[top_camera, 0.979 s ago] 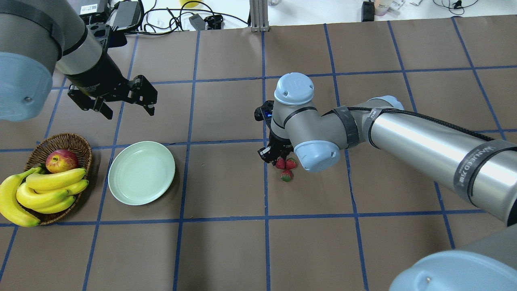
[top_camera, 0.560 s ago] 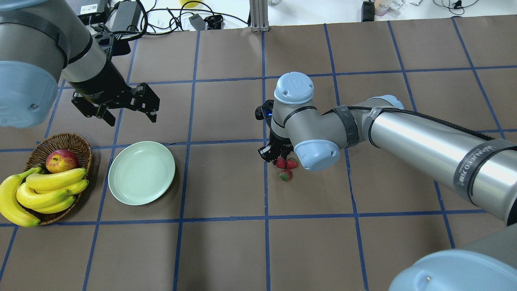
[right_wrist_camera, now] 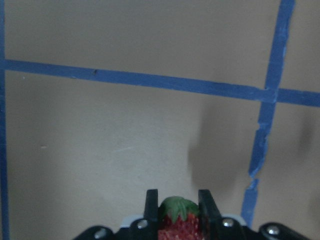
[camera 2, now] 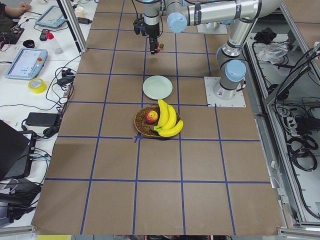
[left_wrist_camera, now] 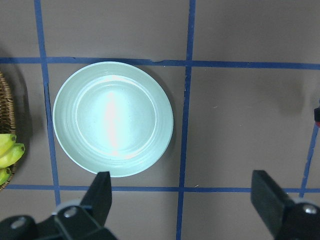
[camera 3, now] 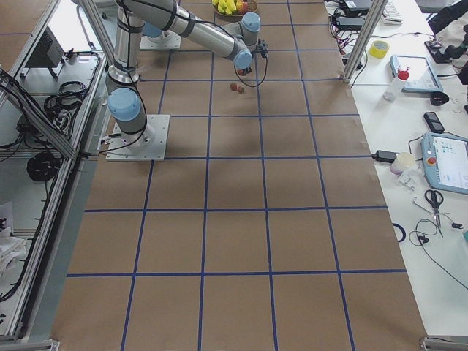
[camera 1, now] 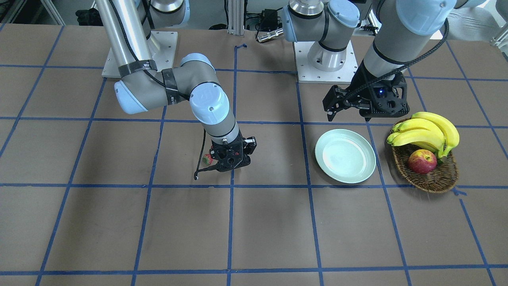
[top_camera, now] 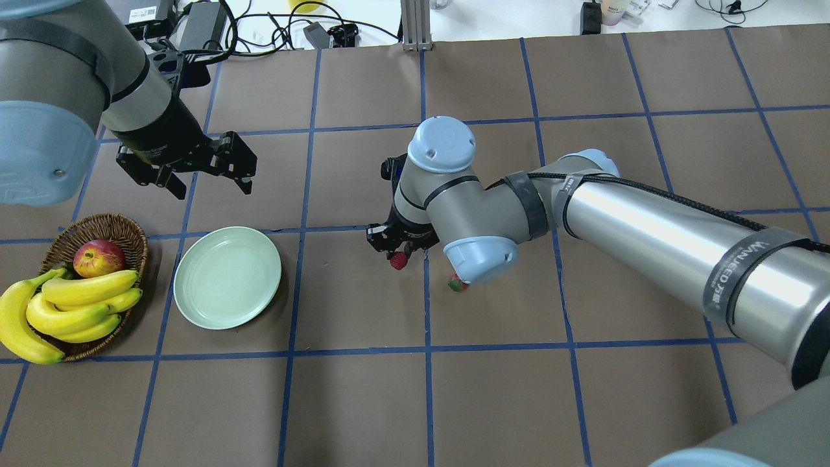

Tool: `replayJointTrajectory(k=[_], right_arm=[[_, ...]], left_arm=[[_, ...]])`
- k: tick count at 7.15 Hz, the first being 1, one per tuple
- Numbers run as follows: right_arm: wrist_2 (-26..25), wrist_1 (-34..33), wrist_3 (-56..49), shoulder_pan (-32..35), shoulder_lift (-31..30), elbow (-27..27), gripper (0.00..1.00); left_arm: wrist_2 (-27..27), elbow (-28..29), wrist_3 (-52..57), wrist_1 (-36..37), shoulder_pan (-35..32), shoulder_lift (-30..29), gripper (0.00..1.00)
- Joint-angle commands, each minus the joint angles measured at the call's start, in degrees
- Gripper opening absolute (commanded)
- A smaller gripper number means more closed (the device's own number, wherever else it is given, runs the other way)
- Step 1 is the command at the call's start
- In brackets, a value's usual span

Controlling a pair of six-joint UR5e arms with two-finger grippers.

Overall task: Collect all strawberries into plate
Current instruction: 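Carry the strawberry toward the plate and release it on the table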

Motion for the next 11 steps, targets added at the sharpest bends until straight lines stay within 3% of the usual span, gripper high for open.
replayJointTrajectory(k=[1, 2, 3, 4, 7, 9, 11], right_arm=[[-0.19, -2.69, 5.17, 1.81, 0.86, 0.07, 0.19], [-0.29, -2.61, 5.08, 1.81, 1.82, 0.07, 0.74], [-0.38, -2.35, 5.08, 1.81, 1.39, -0.02, 1.00], [-0.90, -1.82, 5.17, 1.99, 1.04, -0.02, 1.00], [-12.91, -1.03, 5.86, 0.33, -1.94, 1.91, 1.00], [-13.29, 8.24, 13.03, -3.18, -7.64, 4.71, 1.00], [-14.52, 8.11, 25.16, -3.37, -7.66, 7.44, 1.00]], left_arm=[[-0.01, 0.03, 0.26, 0.63, 0.01, -0.01, 1.00], [-0.01, 0.12, 0.26, 0.73, 0.01, 0.08, 1.00], [0.51, 0.38, 0.70, 0.64, -0.08, 0.34, 1.00], [1.74, 0.47, 1.57, 1.60, 0.01, 0.43, 1.00], [1.75, 0.04, 1.67, 1.87, -0.08, 0.43, 1.00], [1.31, 0.12, 1.49, 1.78, 0.01, -0.35, 1.00], [1.83, -0.23, 1.67, 1.52, -0.08, -0.36, 1.00]])
